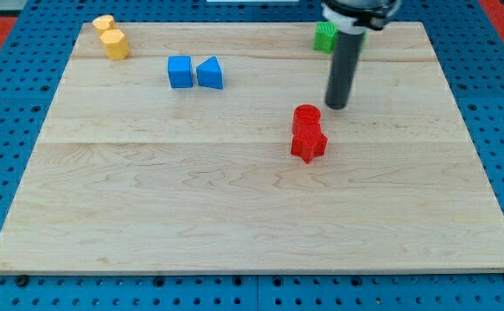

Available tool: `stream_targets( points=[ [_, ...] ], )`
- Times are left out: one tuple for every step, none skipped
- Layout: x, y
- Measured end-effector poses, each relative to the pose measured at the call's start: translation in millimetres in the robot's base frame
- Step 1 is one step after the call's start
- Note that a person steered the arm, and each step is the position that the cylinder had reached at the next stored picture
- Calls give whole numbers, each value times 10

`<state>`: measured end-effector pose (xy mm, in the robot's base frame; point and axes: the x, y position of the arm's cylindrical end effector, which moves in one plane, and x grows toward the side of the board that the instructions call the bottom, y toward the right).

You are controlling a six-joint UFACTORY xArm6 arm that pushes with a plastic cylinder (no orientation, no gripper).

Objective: Place the green circle below the green star

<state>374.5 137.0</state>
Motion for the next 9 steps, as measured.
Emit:
stream_targets(
  points=[
    [-6, 302],
    [-6, 302],
    [-6, 305],
    [-5, 426],
    [-5, 568],
    [-5, 707],
    [-310, 1048],
    [-868, 1536],
    [-1260, 1679]
  ],
)
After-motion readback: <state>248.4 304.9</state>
